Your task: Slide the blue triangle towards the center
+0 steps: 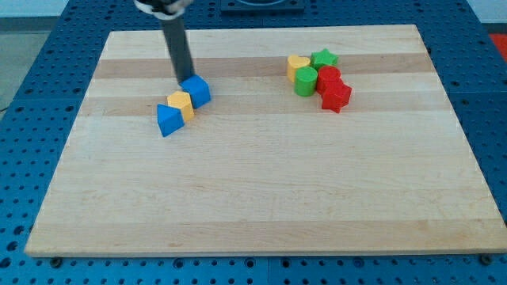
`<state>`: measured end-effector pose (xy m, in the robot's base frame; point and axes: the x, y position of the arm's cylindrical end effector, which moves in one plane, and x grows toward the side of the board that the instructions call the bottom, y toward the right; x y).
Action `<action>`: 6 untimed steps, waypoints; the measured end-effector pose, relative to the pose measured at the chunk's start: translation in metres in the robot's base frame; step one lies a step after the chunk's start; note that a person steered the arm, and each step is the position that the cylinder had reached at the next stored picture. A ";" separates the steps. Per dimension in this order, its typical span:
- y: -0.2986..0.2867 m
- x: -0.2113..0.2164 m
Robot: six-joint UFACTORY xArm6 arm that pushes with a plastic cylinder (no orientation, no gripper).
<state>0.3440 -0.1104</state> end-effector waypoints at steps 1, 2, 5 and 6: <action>0.003 0.005; -0.049 -0.018; -0.127 0.041; -0.092 0.075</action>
